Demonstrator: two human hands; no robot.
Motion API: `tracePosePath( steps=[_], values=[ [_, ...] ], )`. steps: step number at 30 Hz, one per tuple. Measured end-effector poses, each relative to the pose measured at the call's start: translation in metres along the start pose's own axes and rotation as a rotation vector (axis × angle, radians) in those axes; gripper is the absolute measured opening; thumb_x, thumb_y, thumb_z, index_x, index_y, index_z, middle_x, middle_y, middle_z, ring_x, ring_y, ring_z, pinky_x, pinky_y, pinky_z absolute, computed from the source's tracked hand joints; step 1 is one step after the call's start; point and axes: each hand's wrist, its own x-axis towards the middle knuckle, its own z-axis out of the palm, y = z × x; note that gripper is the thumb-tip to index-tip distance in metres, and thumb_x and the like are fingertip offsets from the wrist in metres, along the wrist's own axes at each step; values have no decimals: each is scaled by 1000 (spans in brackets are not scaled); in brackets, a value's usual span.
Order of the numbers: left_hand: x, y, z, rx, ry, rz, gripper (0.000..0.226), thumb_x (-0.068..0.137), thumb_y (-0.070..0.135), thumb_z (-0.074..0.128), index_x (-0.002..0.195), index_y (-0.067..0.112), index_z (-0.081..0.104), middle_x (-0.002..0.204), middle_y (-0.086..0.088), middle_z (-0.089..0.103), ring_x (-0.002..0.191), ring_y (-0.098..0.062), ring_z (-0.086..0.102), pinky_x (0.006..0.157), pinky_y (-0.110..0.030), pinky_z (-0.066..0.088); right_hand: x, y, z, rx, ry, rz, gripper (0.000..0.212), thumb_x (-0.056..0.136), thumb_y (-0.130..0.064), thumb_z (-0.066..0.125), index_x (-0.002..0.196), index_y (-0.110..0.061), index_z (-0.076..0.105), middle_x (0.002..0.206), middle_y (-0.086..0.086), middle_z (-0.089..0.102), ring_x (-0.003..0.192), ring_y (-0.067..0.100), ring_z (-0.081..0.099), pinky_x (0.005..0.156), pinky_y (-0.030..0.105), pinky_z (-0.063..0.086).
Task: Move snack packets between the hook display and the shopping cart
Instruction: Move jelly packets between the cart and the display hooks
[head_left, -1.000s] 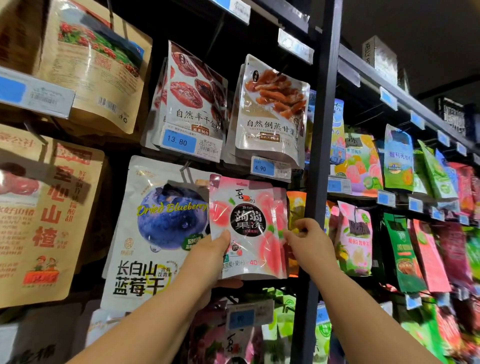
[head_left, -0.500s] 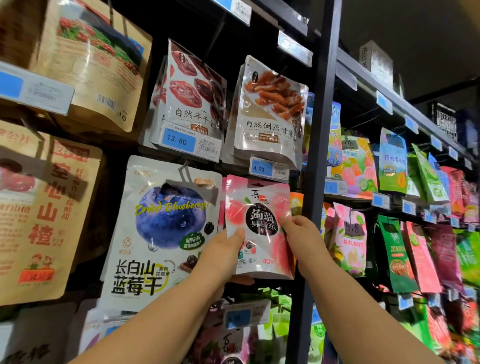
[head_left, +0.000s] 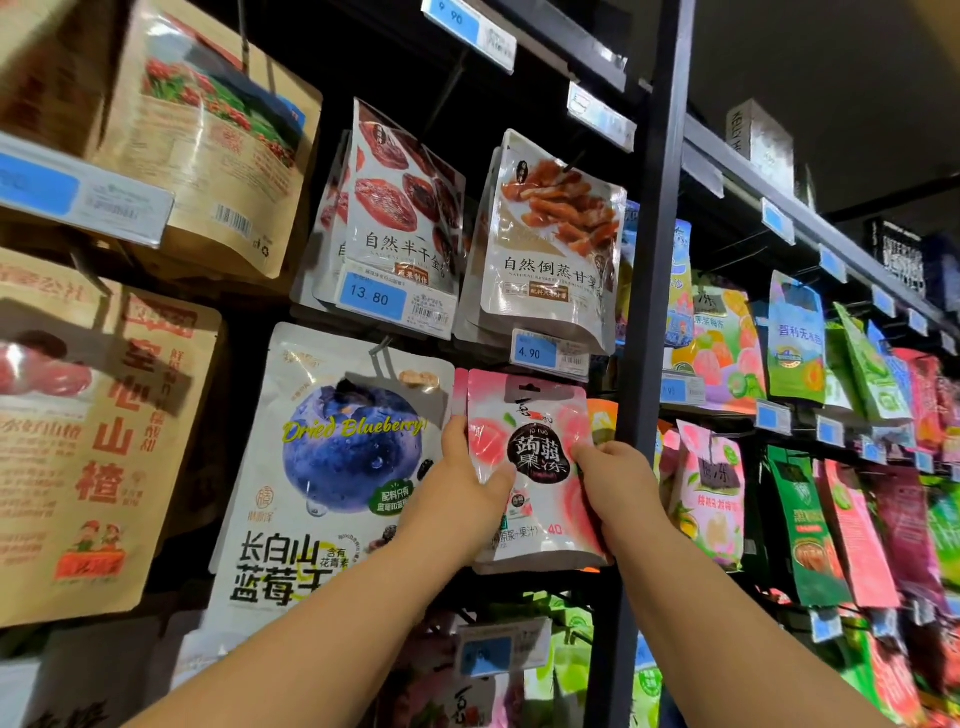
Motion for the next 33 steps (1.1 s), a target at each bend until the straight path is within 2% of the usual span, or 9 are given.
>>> tracePosePath(
  steps=[2,4,7,9,13,17,25,30,33],
  values=[
    [1,2,-1,20,5,60,79,95,37,50,151,34,-6,137,-10,52,117,-30,56,95,-36,44,1,0,0,-13,8,10,30,88,-26,56,82,4,60,87,23,64,83,39,61,71,42,48],
    [5,2,-2,37,-5,97,77,96,35,48,148,43,-9,137,-6,53,113,-30,59,91,-35,45,0,-2,1,-25,11,18,31,87,-26,56,90,5,63,95,23,66,92,41,62,74,43,49],
    [11,2,-2,41,-20,135,68,97,37,46,149,43,3,150,7,38,125,-25,51,101,-35,40,1,-5,1,-30,16,27,31,88,-26,57,88,4,64,95,22,67,94,40,62,80,47,52],
    [13,5,-3,39,-14,146,64,97,39,45,150,41,10,153,9,34,131,-24,46,104,-33,37,2,-6,0,-24,23,35,32,88,-27,57,90,4,64,96,22,67,95,40,62,84,48,51],
    [24,7,-4,56,24,148,61,96,41,46,150,34,19,149,-1,38,133,-24,41,105,-34,36,2,-9,0,-21,21,36,28,89,-27,57,88,0,65,94,19,67,94,38,62,84,47,51],
    [34,12,-4,171,25,113,60,96,44,43,150,32,20,143,-12,36,132,-32,37,106,-40,34,3,-9,2,11,22,34,26,87,-26,59,89,0,65,94,20,67,94,39,62,85,47,51],
    [49,23,-6,267,92,164,55,97,45,39,149,33,25,141,-7,36,128,-31,42,96,-38,37,6,-8,1,139,27,64,35,85,-23,60,100,8,60,104,29,65,99,46,61,89,62,49],
    [51,20,-6,269,85,162,52,99,40,38,148,26,29,139,-9,38,125,-32,43,97,-39,38,10,-6,4,126,-3,57,42,76,-31,61,95,6,59,100,29,65,96,46,63,87,64,49],
    [50,19,-6,264,66,163,52,100,37,36,149,24,26,140,-8,37,126,-30,42,98,-39,37,8,-6,2,96,-17,54,33,85,-25,62,95,7,61,99,28,66,97,45,63,89,60,50]
  ],
)
